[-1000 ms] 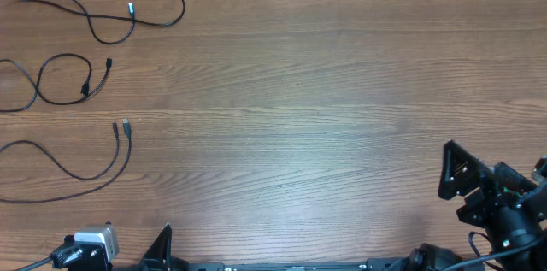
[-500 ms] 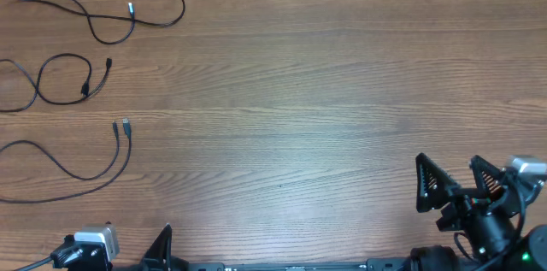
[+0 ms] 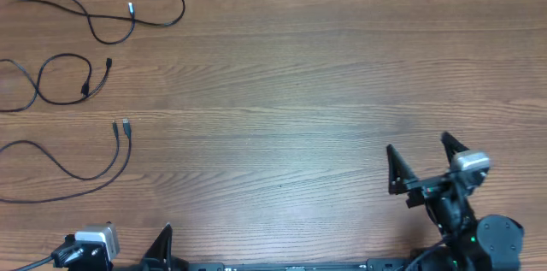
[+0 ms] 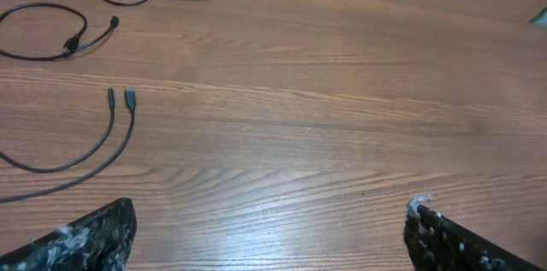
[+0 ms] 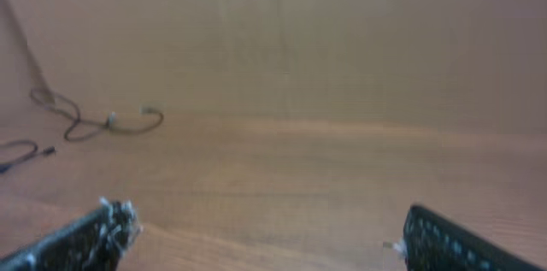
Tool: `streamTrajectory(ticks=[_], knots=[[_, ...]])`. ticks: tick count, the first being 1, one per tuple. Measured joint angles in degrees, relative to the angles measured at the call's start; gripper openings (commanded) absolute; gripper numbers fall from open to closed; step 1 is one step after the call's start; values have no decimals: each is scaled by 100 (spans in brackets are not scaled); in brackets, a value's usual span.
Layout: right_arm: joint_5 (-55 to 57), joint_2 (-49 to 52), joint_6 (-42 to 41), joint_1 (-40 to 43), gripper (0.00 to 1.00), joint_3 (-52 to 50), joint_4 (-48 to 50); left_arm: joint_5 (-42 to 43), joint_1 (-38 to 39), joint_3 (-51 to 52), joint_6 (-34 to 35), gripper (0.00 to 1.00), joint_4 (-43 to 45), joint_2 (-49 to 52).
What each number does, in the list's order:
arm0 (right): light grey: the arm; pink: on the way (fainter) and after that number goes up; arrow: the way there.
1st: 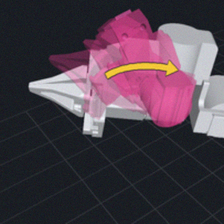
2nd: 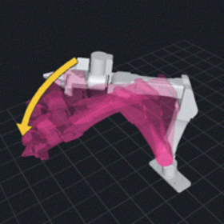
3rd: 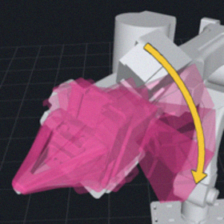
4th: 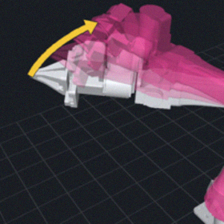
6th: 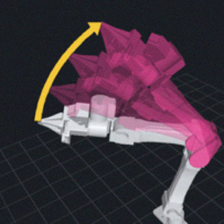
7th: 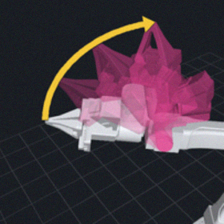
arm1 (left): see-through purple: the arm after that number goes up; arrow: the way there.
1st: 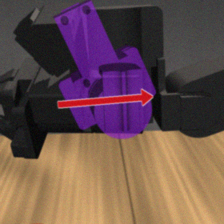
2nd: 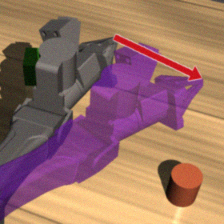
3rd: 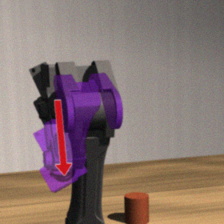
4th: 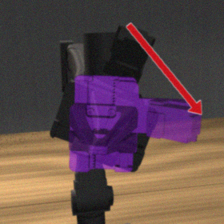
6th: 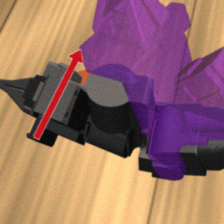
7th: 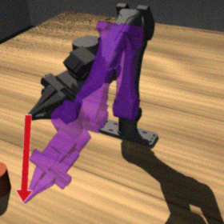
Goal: Untangle cables
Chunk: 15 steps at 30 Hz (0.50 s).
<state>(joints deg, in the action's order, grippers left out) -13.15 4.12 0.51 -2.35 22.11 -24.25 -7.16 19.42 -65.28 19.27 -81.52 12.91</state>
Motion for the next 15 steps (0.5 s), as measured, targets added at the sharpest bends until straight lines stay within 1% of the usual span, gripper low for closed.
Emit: streamTrajectory(ticks=[3,8,12,15], knots=[[-160,-236,221,0,100,-608,654,0,0,0,0,99,-2,0],[-184,-321,317,0,100,-1241,1596,0,0,0,0,100,0,0],[105,-332,151,0,100,-1486,2339,-2,0,0,0,99,-2,0],[273,-339,61,-2,100,-1646,2693,-2,0,0,0,99,0,0]])
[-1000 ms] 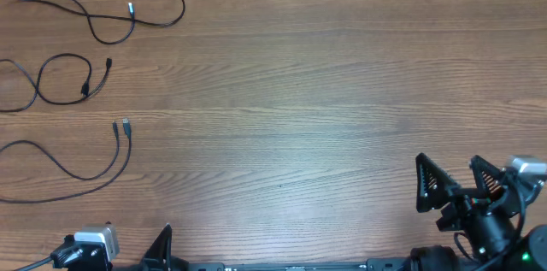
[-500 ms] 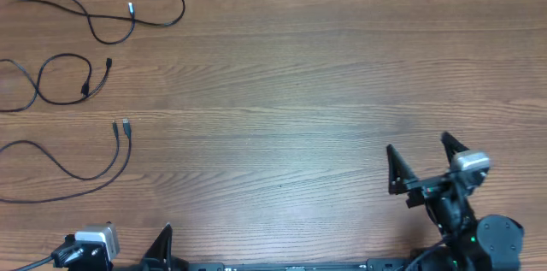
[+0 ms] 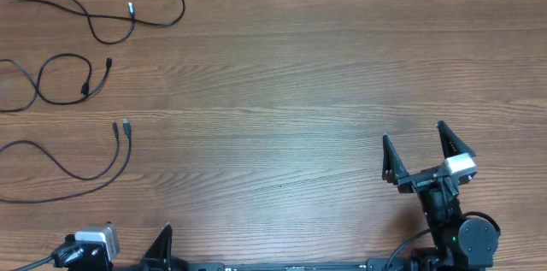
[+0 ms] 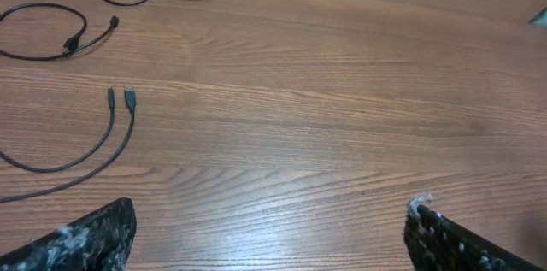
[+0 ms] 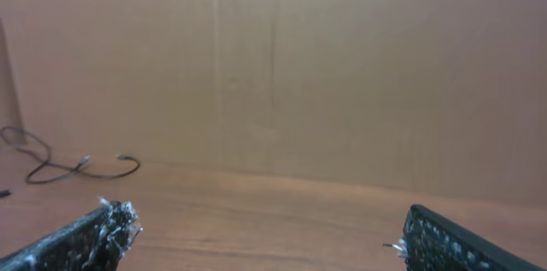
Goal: Untangle cables
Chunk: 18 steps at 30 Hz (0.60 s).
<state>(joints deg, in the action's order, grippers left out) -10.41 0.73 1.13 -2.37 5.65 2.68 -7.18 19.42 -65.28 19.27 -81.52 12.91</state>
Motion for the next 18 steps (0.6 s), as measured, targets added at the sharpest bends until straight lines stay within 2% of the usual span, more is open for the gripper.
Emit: streamTrajectory(ticks=[5,10,16,18], knots=[[175,0,-61,2,100,-367,492,2,0,0,0,99,0,0],[321,0,-144,-4,100,-459,334,0,0,0,0,100,0,0],[407,-4,-181,-4,100,-459,-678,0,0,0,0,100,0,0],[435,0,-201,-4,100,-459,-745,0,0,0,0,99,0,0]])
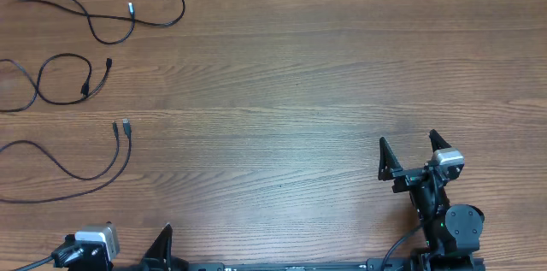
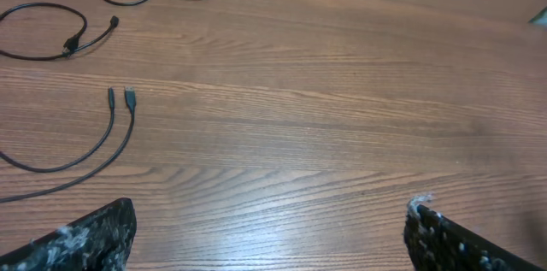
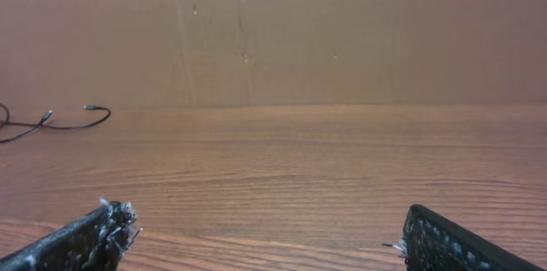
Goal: Untangle cables
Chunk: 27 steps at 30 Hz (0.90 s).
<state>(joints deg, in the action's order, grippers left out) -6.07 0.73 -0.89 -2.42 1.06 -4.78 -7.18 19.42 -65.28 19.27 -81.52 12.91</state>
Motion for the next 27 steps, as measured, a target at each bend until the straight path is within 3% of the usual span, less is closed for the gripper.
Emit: streamTrajectory(ticks=[27], knots=[[184,0,92,0,100,0,-15,0,0,0,0,100,0,0]])
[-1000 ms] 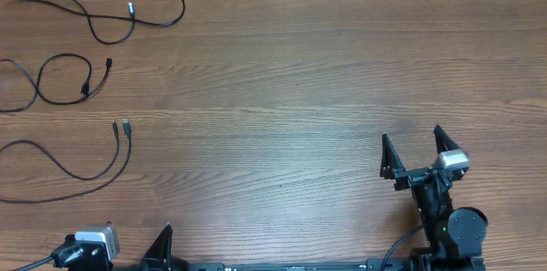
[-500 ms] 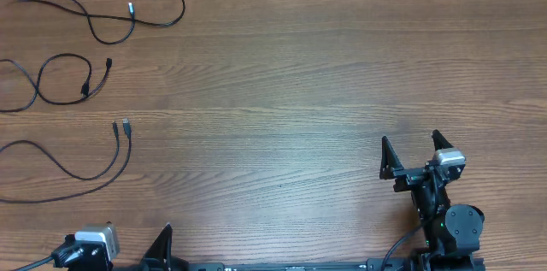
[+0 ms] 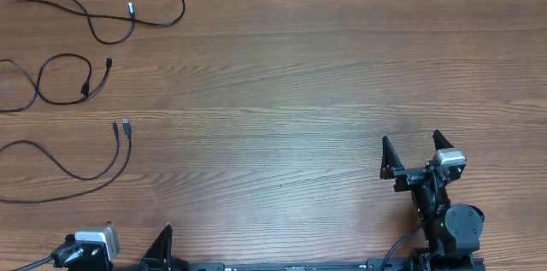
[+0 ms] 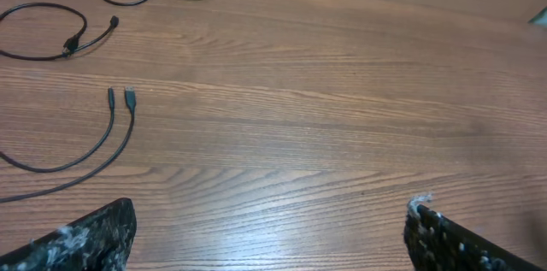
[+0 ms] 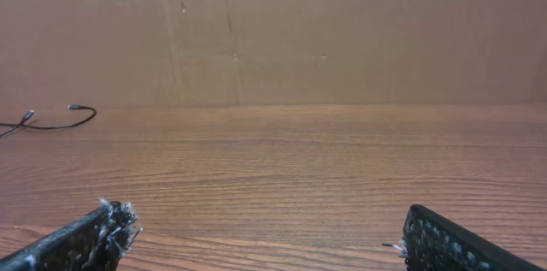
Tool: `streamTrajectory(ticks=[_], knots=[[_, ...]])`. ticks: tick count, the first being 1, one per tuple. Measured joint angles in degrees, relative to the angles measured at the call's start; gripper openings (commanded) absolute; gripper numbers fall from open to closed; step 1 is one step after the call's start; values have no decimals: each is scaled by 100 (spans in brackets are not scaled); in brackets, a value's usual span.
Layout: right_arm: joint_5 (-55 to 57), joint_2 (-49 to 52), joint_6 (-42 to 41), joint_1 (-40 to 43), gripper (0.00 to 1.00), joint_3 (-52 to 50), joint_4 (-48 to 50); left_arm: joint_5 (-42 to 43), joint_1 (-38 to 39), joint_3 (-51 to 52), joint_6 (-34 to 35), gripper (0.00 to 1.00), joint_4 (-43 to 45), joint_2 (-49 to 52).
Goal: Untangle cables
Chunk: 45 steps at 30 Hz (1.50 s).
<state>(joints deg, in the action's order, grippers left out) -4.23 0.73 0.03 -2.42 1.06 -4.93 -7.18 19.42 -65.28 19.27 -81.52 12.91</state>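
Observation:
Three black cables lie apart at the table's left side: a far one [image 3: 92,19], a looped middle one [image 3: 89,73] [image 4: 85,25], and a near U-shaped one [image 3: 128,153] [image 4: 128,134]. None of them crosses another. My left gripper [image 4: 269,224] is open at the front left edge, holding nothing, short of the cables. At the front right my right gripper [image 3: 412,153] [image 5: 265,224] is open and holds nothing. It faces the back wall, with only one cable end [image 5: 60,123] in its view.
The wooden table [image 3: 299,83] stretches bare between the cables and the right arm. A brown cardboard wall [image 5: 342,32] stands along the far edge. The arm bases sit along the front edge.
My right gripper has turned a little to the right, so the cable end sits further left in its wrist view. The left gripper and the cables have not moved.
My right gripper was open at the front right, tilted and looking towards the cables. Then its view was raised to the cardboard wall. Then it sat level, closer to its base, where it is now. The left gripper stayed open and still, and the cables lay unchanged.

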Motion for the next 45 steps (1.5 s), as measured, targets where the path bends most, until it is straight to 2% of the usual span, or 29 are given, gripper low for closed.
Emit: streamTrajectory(ticks=[28,31,35,41,45], knots=[[2,0,2,0,100,0,-2,0,0,0,0,100,96,0],[0,0,0,0,100,0,-2,2,0,50,-33,100,435,0],[0,0,0,0,100,0,-4,13,-136,389,-411,99,1152,-2],[4,0,2,0,100,0,0,350,-1001,1320,-1360,100,2562,0],[0,0,2,0,100,0,2,654,-1545,1993,-1646,100,3366,0]])
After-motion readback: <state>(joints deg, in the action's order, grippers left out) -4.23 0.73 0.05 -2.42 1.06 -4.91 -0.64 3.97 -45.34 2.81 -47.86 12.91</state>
